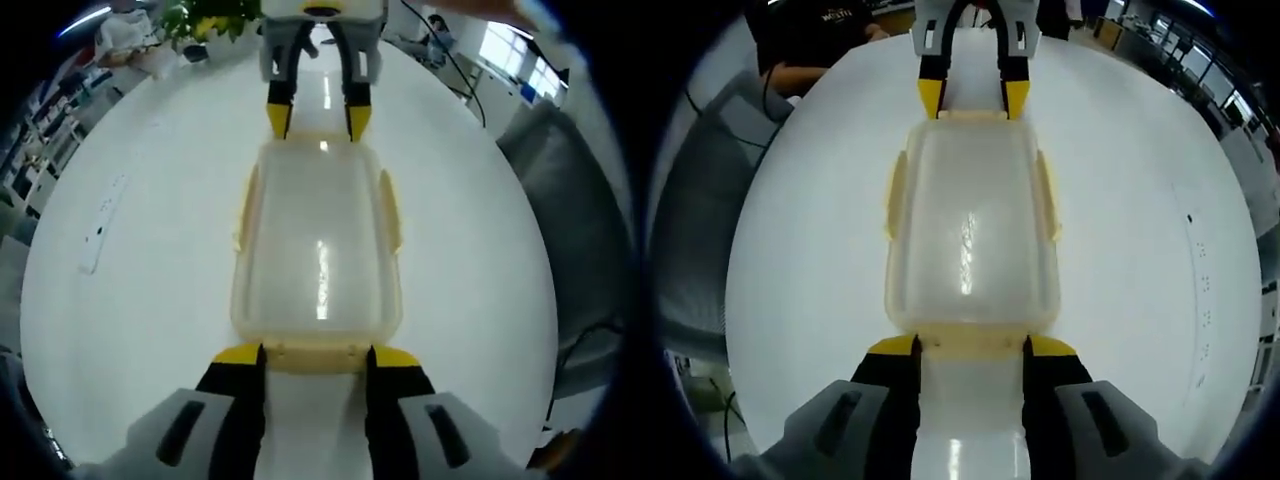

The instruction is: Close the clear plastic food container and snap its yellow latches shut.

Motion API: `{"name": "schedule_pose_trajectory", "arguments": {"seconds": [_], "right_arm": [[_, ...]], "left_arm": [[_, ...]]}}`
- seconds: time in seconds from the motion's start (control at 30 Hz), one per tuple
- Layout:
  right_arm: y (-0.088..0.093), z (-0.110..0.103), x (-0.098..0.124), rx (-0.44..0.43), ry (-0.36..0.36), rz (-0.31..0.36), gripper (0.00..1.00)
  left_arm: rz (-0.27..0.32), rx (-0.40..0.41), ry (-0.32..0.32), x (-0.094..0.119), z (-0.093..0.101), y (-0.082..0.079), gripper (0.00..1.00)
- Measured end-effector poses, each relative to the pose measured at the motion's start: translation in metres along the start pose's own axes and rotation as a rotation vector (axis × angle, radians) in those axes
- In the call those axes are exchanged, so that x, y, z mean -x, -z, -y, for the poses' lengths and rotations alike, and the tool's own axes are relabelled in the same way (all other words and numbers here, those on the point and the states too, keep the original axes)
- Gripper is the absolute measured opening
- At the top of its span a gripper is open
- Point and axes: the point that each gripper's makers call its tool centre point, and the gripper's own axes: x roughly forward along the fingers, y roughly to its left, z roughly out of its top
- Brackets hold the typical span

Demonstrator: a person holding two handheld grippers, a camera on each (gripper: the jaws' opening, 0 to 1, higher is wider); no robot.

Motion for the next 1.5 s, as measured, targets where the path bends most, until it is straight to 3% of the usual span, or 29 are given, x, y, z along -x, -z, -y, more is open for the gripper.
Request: {"name": "schedule_pose_trajectory", "arguments": {"seconds": [0.2,0.3,0.4,0.5,0.77,1.13,1.5], "right_arm": [[0.000,0.000,0.000,0.002,0.006,-0.007,0.36],[-0.005,-0.003,0.005,0.001,-0.013,0.015,0.36],[-0.010,-0.002,0.012,0.005,0.001,0.030,0.36],[-0.010,-0.003,0.016,0.011,0.007,0.029,0.36],[-0.016,-0.010,0.042,0.033,0.025,0.051,0.36],[-0.002,-0.016,0.093,0.064,0.072,0.052,0.36],[0.045,-0.020,0.121,0.050,0.094,0.018,0.36]], "left_arm": [[-0.014,-0.002,0.003,0.000,0.001,-0.001,0.34],[-0.027,0.021,0.035,0.003,0.007,0.002,0.34],[-0.031,0.003,0.009,0.006,0.004,0.004,0.34],[-0.005,0.008,0.002,0.015,0.005,-0.002,0.34],[-0.003,0.017,-0.016,0.036,0.013,-0.014,0.34],[0.040,0.015,-0.053,0.065,0.022,-0.058,0.34],[0.070,-0.001,-0.054,0.048,0.026,-0.113,0.34]]}}
